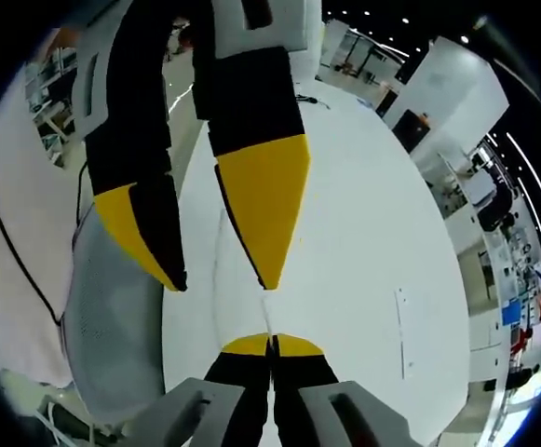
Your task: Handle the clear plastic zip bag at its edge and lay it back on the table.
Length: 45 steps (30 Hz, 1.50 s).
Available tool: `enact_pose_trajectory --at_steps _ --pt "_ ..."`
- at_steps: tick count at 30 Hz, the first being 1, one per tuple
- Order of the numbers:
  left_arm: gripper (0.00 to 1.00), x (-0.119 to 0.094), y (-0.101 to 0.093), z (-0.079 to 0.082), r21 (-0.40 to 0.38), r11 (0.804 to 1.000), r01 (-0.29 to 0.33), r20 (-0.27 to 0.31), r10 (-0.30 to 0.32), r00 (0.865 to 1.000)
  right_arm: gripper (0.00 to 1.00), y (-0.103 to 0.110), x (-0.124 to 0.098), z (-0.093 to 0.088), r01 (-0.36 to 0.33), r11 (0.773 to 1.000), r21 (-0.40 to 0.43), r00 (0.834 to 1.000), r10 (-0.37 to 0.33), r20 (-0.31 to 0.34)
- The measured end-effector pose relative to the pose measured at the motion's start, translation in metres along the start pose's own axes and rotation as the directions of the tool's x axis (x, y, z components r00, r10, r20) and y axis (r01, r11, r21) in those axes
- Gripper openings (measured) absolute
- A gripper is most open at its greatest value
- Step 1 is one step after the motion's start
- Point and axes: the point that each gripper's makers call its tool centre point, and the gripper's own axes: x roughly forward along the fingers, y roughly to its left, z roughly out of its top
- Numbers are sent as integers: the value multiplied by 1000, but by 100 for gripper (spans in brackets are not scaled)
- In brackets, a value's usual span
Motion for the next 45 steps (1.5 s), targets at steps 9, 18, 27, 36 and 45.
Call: enact_pose_trajectory --at_steps 9,18,27,36,45 --pt "17 12 -5 -11 -2 999 35 -39 -35 999 0 -1 -1 1 0 1000 15 1000 0 5" --pt "16 21 -6 -26 -13 999 46 -83 -47 995 0 3 -2 5 -10 1000 26 1000 10 14" --pt "15 24 -2 -29 -13 999 43 -94 -44 995 0 5 -1 8 -19 1000 15 1000 19 15" --pt "12 27 -2 -35 -59 995 82 -76 -87 993 0 7 -1 10 -29 999 12 999 29 13" --pt "4 30 -13 -42 -55 992 118 -99 -123 988 0 10 -1 16 -41 999 11 999 40 24"
